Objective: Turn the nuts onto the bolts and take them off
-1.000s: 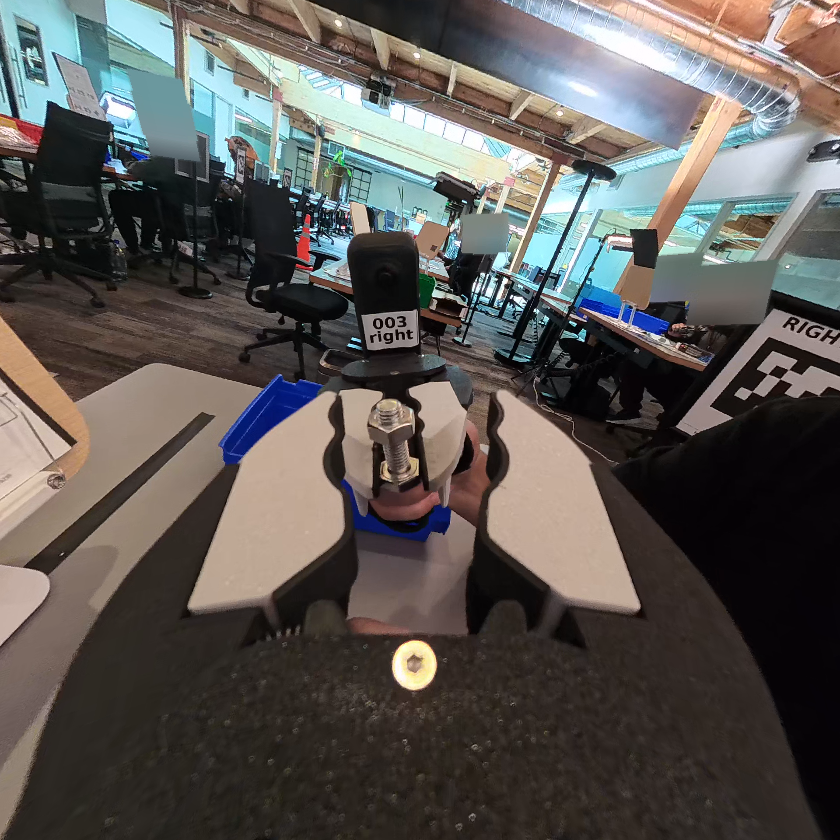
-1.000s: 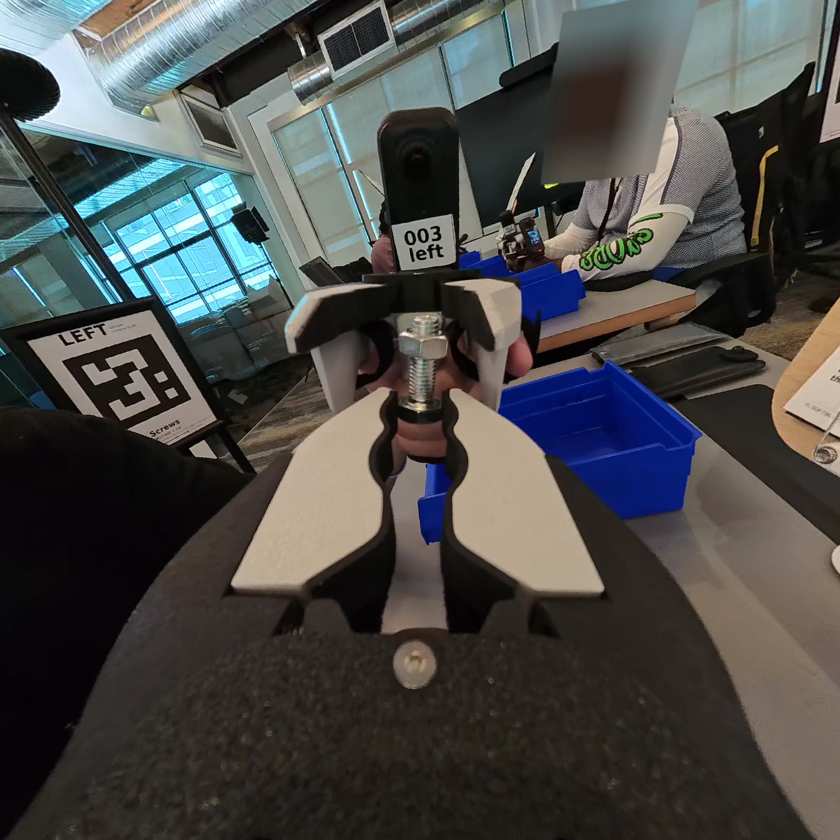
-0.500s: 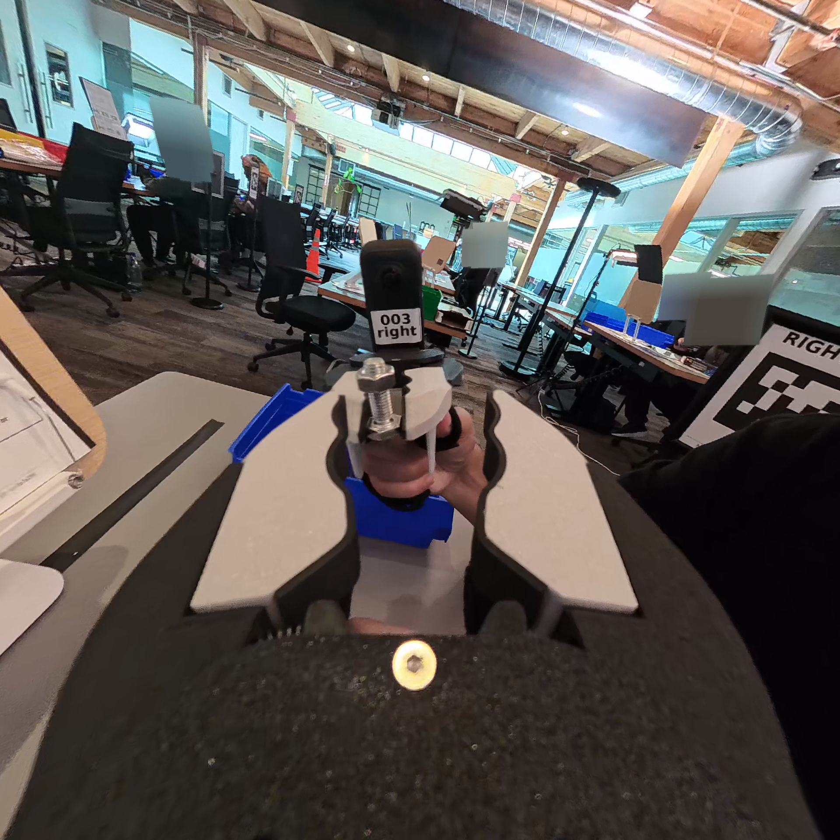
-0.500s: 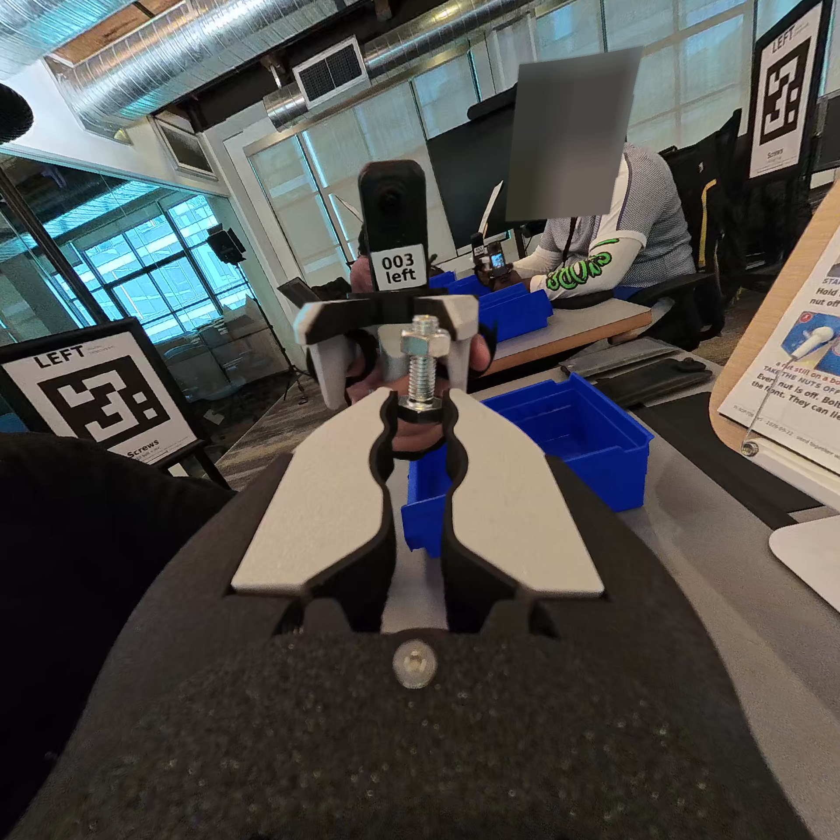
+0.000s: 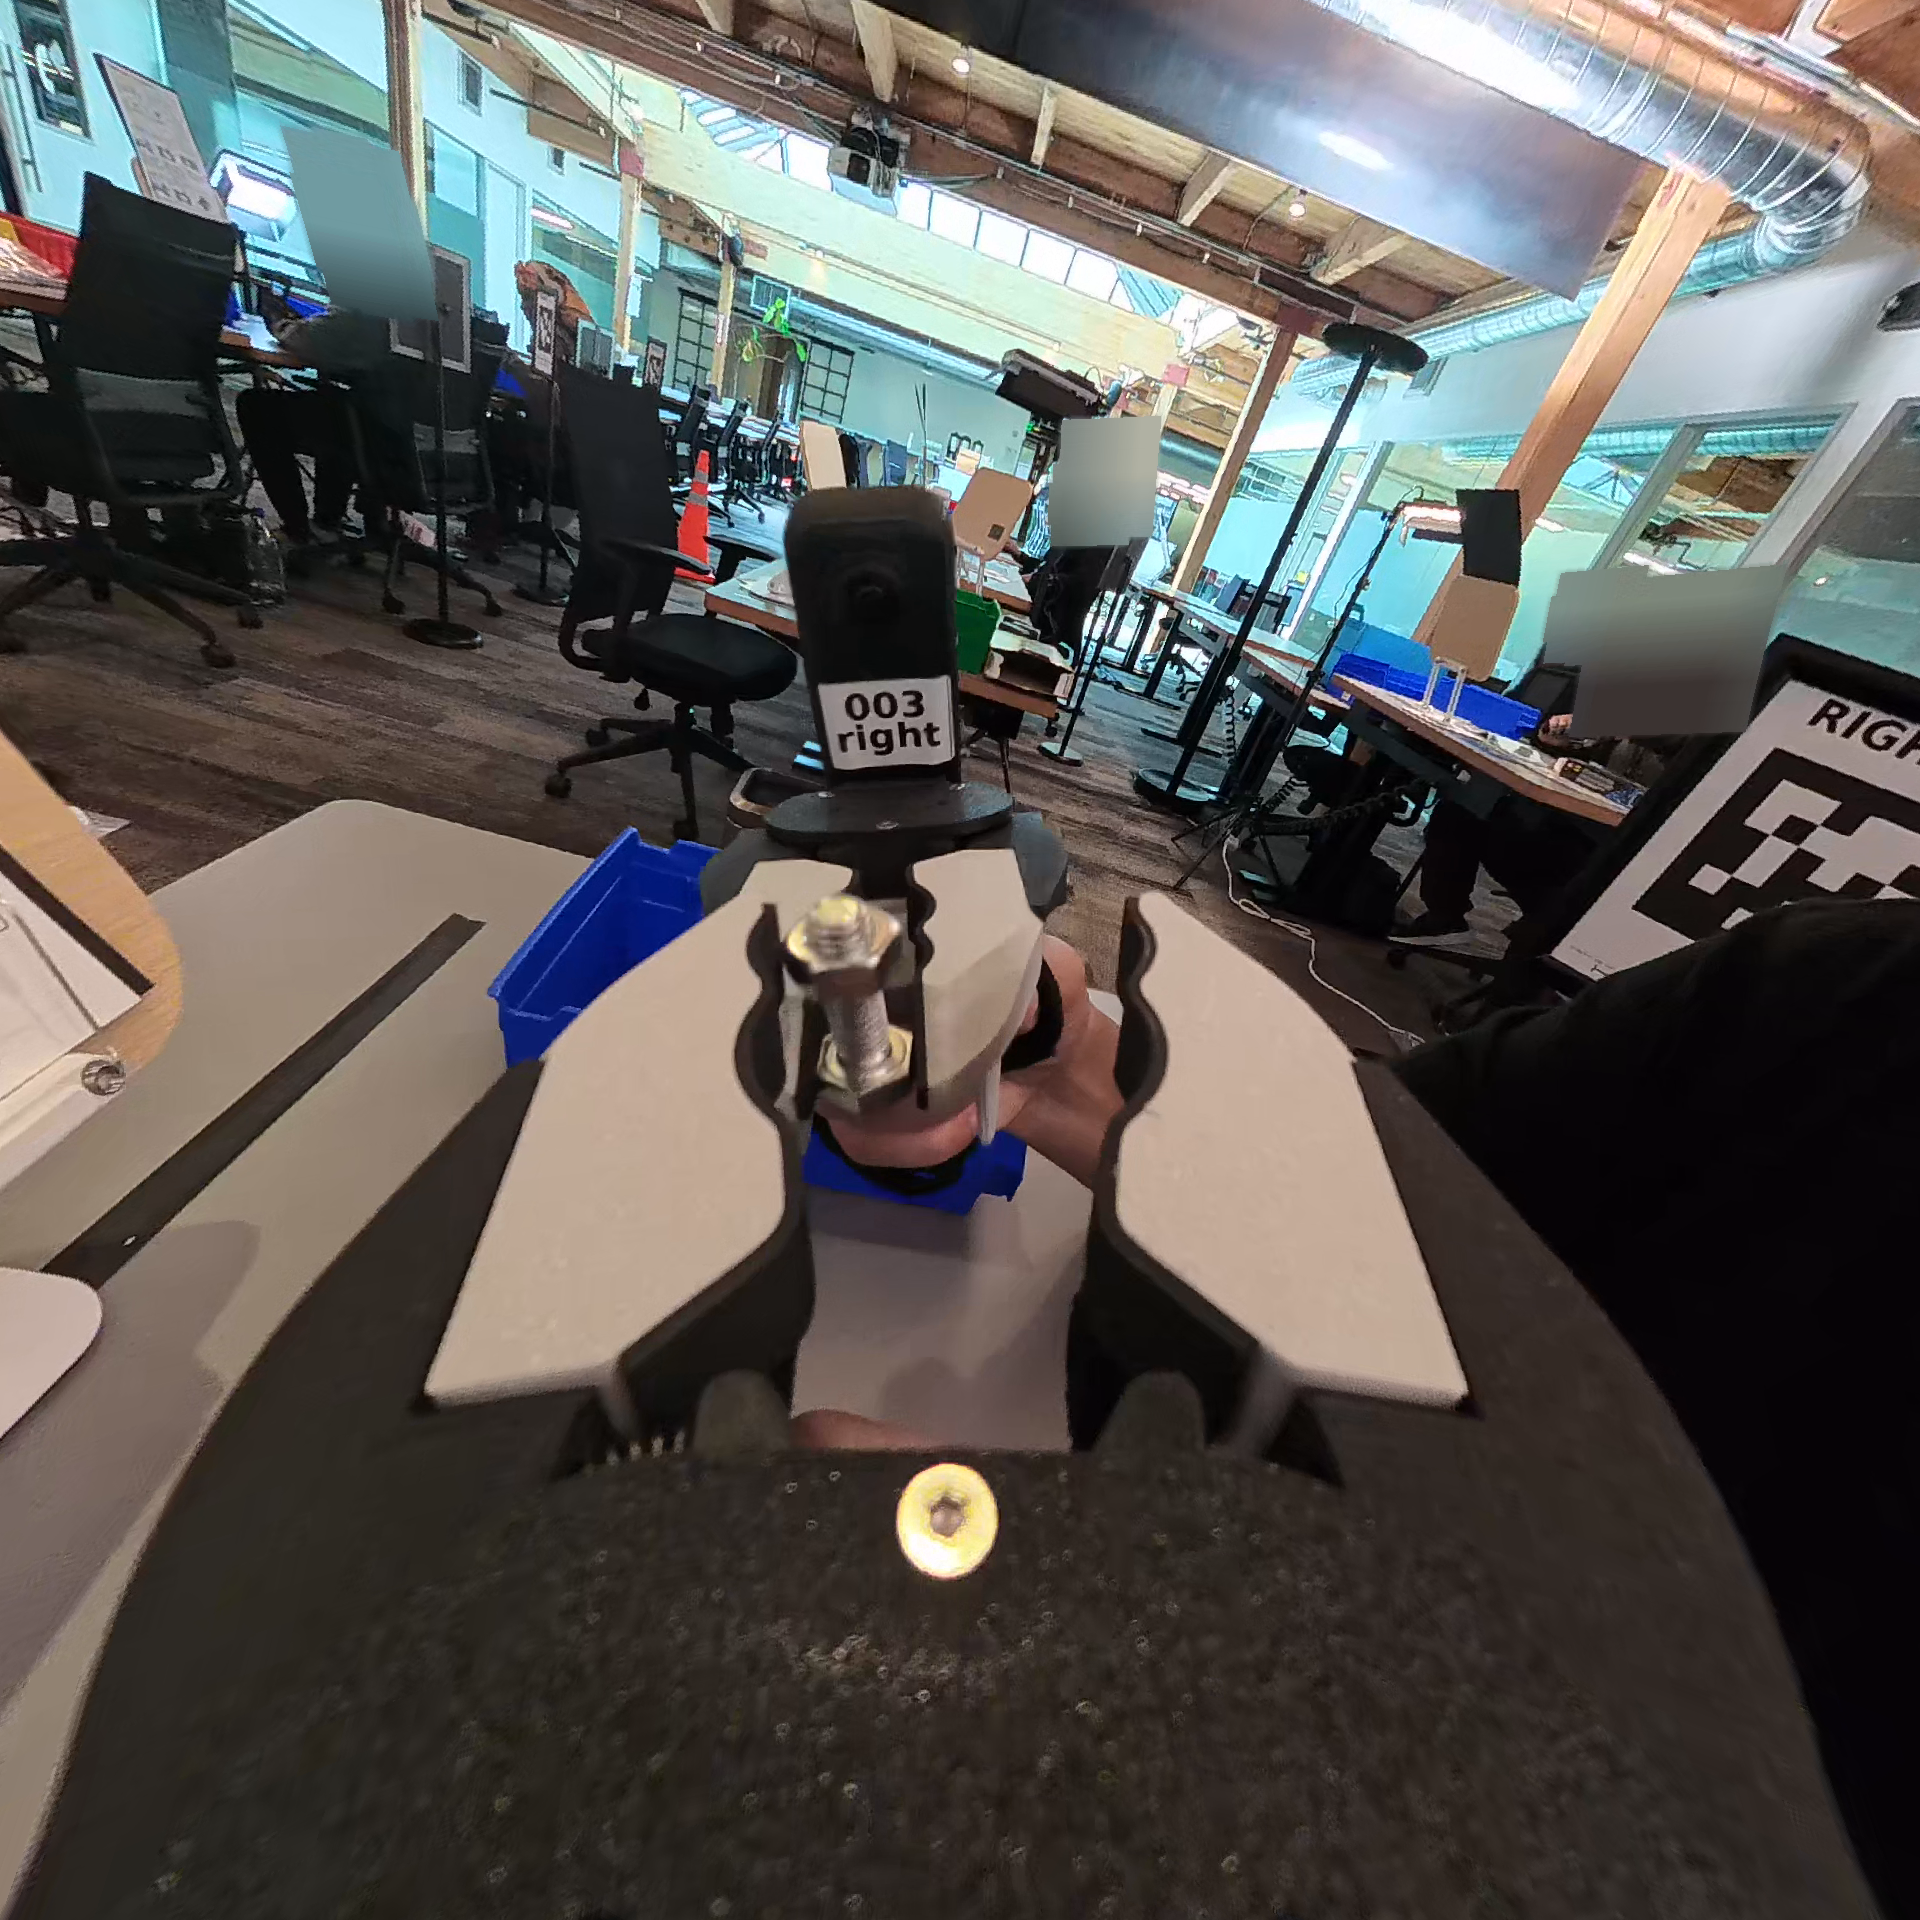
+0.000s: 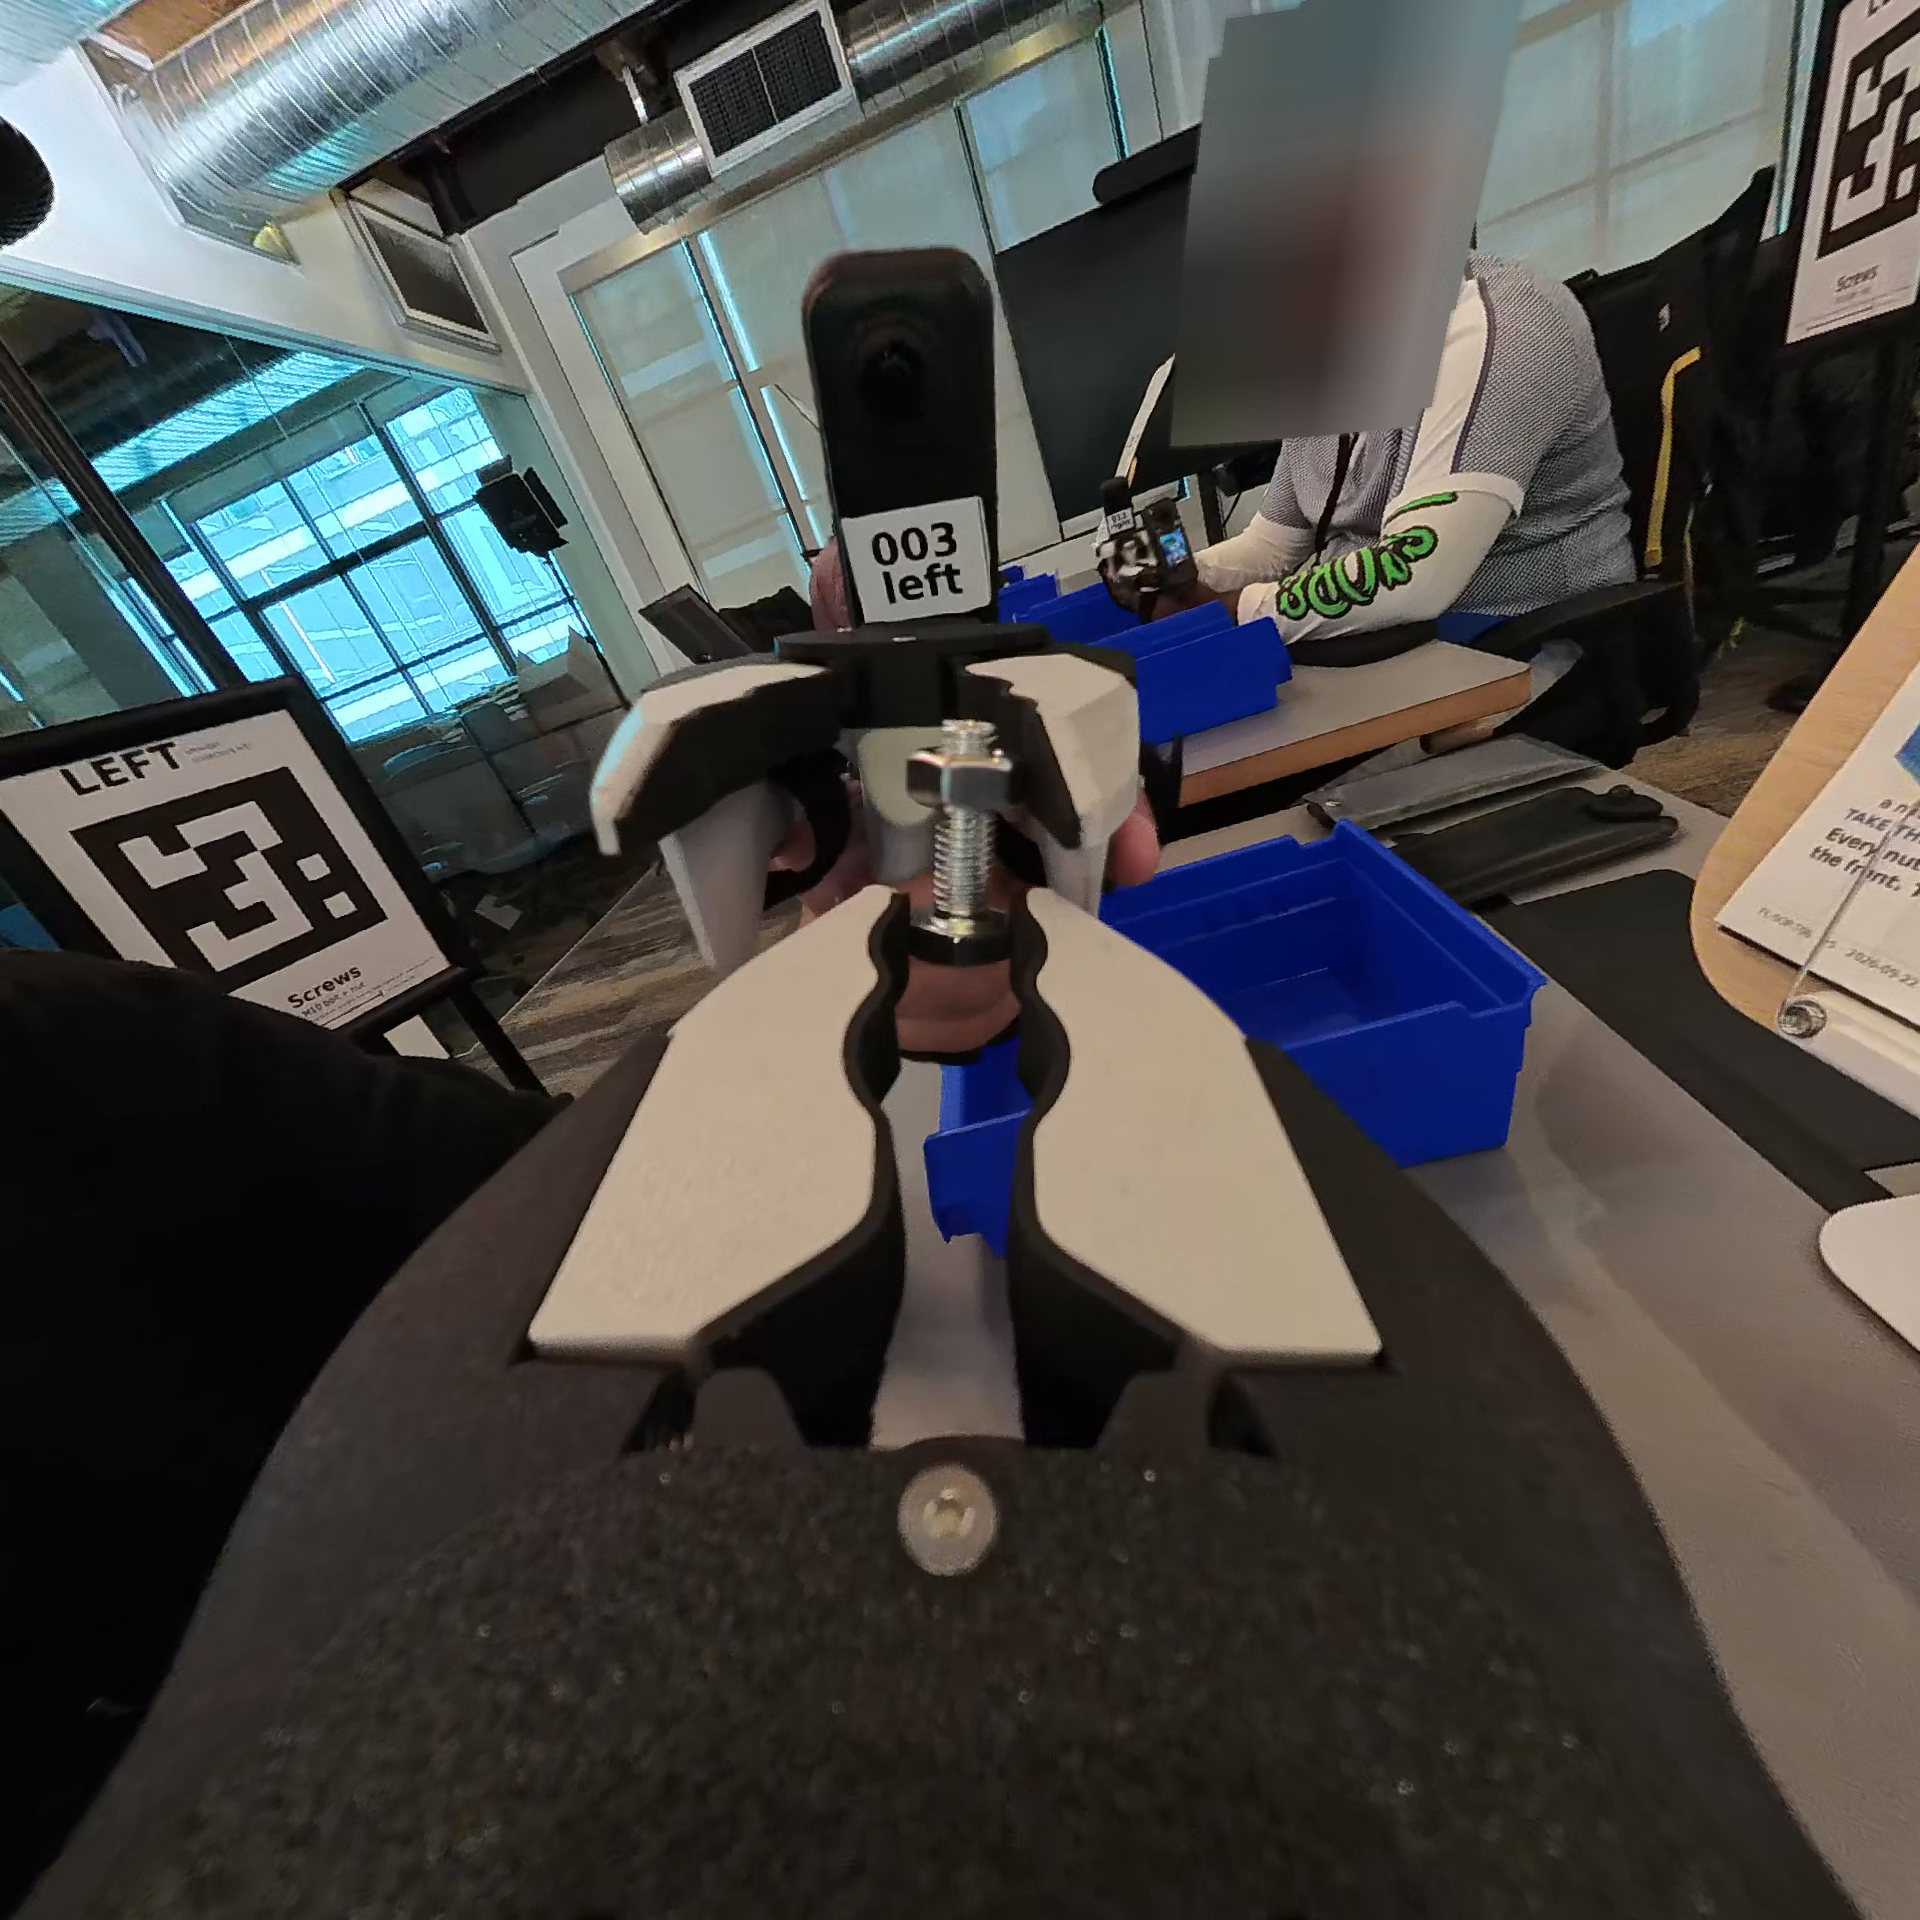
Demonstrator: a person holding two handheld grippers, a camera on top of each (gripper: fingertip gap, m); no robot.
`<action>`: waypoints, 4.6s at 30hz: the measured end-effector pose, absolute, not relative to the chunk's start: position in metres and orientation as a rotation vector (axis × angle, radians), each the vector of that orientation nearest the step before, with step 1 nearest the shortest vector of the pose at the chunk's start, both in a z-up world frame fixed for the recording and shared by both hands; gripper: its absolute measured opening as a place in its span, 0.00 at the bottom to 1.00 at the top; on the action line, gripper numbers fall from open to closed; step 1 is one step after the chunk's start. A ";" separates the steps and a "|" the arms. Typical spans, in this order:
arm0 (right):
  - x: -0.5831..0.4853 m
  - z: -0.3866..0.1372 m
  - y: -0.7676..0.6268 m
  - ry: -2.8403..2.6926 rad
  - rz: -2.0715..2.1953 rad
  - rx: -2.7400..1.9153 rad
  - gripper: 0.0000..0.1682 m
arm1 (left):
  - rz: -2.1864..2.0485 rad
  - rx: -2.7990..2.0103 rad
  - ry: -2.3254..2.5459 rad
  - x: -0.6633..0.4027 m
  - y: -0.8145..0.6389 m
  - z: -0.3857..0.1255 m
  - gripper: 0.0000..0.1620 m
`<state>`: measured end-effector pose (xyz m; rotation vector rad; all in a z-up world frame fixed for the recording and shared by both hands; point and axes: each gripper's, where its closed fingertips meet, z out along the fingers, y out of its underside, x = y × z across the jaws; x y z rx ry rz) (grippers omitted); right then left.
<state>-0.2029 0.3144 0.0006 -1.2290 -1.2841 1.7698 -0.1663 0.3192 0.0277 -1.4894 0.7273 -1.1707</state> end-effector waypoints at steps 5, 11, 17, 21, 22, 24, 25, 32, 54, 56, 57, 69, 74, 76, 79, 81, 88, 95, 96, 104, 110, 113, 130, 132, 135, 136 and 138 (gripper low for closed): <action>-0.196 0.006 0.325 -1.238 1.764 -1.231 0.11 | -1.178 -1.467 0.706 -0.177 0.317 0.035 0.37; -0.194 0.009 0.321 -1.249 1.777 -1.212 0.11 | -1.174 -1.470 0.637 -0.188 0.327 0.035 0.35; -0.205 -0.001 0.310 -1.294 1.772 -1.230 0.11 | -1.175 -1.514 0.667 -0.173 0.332 0.022 0.37; -0.205 -0.003 0.315 -1.279 1.774 -1.243 0.11 | -1.208 -1.500 0.722 -0.162 0.321 0.024 0.39; -0.204 -0.002 0.316 -1.275 1.779 -1.240 0.11 | -1.197 -1.503 0.723 -0.163 0.320 0.025 0.40; -0.201 0.001 0.319 -1.261 1.770 -1.235 0.11 | -1.173 -1.500 0.724 -0.167 0.319 0.027 0.40; -0.199 0.003 0.320 -1.256 1.771 -1.233 0.11 | -1.177 -1.496 0.725 -0.170 0.317 0.029 0.39; -0.191 0.010 0.328 -1.219 1.775 -1.224 0.11 | -1.150 -1.454 0.623 -0.196 0.321 0.045 0.37; -0.193 0.006 0.332 -1.214 1.760 -1.241 0.11 | -1.139 -1.498 0.710 -0.167 0.318 0.032 0.41; -0.189 0.009 0.335 -1.200 1.763 -1.238 0.11 | -1.146 -1.472 0.713 -0.170 0.312 0.038 0.40; -0.188 0.010 0.336 -1.194 1.762 -1.237 0.11 | -1.142 -1.463 0.715 -0.172 0.310 0.041 0.40; -0.207 -0.003 0.311 -1.280 1.806 -1.235 0.11 | -1.139 -1.497 0.656 -0.170 0.329 0.029 0.41; -0.211 -0.007 0.311 -1.282 1.814 -1.247 0.11 | -1.213 -1.485 0.676 -0.156 0.326 0.026 0.43; -0.209 -0.006 0.313 -1.276 1.807 -1.247 0.11 | -1.215 -1.479 0.678 -0.156 0.325 0.026 0.43; -0.206 -0.003 0.317 -1.264 1.804 -1.244 0.11 | -1.232 -1.472 0.679 -0.159 0.322 0.029 0.43; -0.203 -0.002 0.319 -1.257 1.802 -1.242 0.11 | -1.219 -1.478 0.678 -0.162 0.322 0.030 0.44; -0.193 0.006 0.329 -1.218 1.794 -1.235 0.11 | -1.208 -1.465 0.677 -0.168 0.319 0.036 0.45; -0.183 0.015 0.337 -1.178 1.799 -1.211 0.11 | -1.168 -1.431 0.672 -0.175 0.316 0.044 0.41; -0.183 0.016 0.335 -1.184 1.797 -1.205 0.11 | -1.164 -1.435 0.666 -0.176 0.317 0.043 0.42; -0.204 0.007 0.305 -1.266 1.837 -1.190 0.11 | -1.105 -1.479 0.630 -0.174 0.333 0.031 0.44; -0.211 -0.003 0.305 -1.273 1.838 -1.223 0.11 | -1.135 -1.492 0.711 -0.158 0.323 0.025 0.45; -0.208 -0.001 0.310 -1.256 1.843 -1.221 0.11 | -1.140 -1.477 0.713 -0.158 0.321 0.028 0.44; -0.181 0.018 0.338 -1.165 1.806 -1.199 0.11 | -1.123 -1.431 0.694 -0.172 0.313 0.045 0.43; -0.181 0.019 0.335 -1.176 1.810 -1.188 0.11 | -1.129 -1.432 0.692 -0.173 0.313 0.045 0.43; -0.186 0.018 0.323 -1.210 1.830 -1.166 0.11 | -1.114 -1.442 0.683 -0.173 0.317 0.042 0.43; -0.189 0.017 0.319 -1.223 1.838 -1.163 0.11 | -1.109 -1.450 0.684 -0.171 0.318 0.040 0.43; -0.196 0.012 0.310 -1.250 1.857 -1.164 0.11 | -1.100 -1.461 0.688 -0.169 0.320 0.036 0.43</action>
